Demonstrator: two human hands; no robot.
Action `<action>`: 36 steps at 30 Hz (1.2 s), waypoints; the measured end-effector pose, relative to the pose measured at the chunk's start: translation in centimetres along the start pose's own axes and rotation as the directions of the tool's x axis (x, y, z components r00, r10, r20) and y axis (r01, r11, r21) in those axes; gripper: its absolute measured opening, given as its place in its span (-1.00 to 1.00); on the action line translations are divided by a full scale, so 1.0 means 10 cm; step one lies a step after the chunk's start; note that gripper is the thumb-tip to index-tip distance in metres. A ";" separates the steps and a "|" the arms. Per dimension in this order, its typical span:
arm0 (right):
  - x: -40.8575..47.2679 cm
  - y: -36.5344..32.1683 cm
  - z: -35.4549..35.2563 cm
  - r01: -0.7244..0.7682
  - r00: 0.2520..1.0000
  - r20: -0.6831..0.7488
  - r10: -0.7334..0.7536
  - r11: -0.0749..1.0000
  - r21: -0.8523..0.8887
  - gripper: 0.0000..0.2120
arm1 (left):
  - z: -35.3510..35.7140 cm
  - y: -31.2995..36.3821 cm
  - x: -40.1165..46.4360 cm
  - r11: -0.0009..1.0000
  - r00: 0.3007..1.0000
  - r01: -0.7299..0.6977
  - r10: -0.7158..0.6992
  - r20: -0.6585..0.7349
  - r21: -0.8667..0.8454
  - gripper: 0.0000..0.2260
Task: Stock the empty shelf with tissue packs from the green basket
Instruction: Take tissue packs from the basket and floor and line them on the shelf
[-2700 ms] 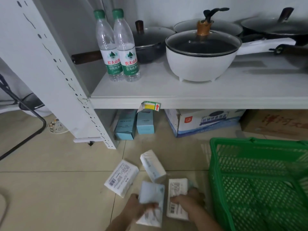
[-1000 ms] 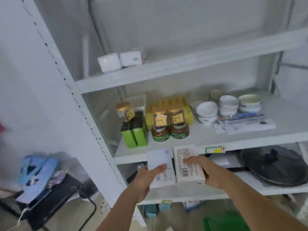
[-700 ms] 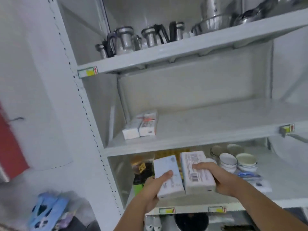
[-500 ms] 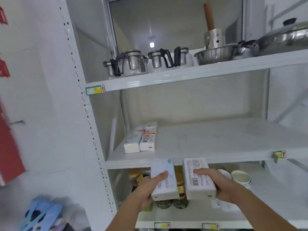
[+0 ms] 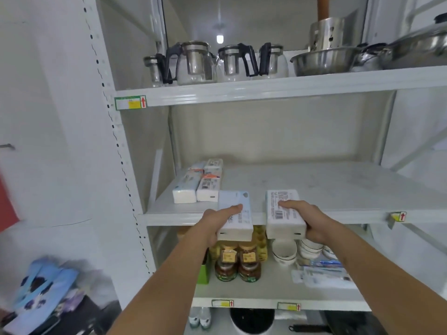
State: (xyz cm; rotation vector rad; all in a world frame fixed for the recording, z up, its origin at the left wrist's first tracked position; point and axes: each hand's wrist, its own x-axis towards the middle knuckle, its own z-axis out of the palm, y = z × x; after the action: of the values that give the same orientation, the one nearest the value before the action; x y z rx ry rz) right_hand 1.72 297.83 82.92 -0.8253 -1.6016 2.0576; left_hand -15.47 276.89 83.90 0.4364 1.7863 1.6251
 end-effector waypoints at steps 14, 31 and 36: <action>1.38 -0.30 -0.23 0.111 0.984 -0.122 -0.133 0.979 -0.173 -0.68 | 0.58 0.15 1.21 0.987 0.963 -0.089 0.119 -0.241 0.131 -0.07; 2.55 -0.17 0.25 0.022 0.933 -0.310 -0.183 0.888 -0.459 -0.47 | 0.74 0.43 2.14 0.615 0.839 0.050 0.402 -0.367 0.787 -0.47; 2.85 -0.25 0.29 -0.075 0.929 -0.339 -0.152 0.816 -0.573 -0.28 | 0.69 0.58 2.51 0.487 0.864 -0.017 0.447 -0.233 0.873 -0.62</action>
State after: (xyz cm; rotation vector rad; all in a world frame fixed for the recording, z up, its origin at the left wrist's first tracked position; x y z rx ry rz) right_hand -21.52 314.47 80.00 -1.2816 -2.0079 1.2579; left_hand -29.91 299.26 83.20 0.8418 2.9832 0.8685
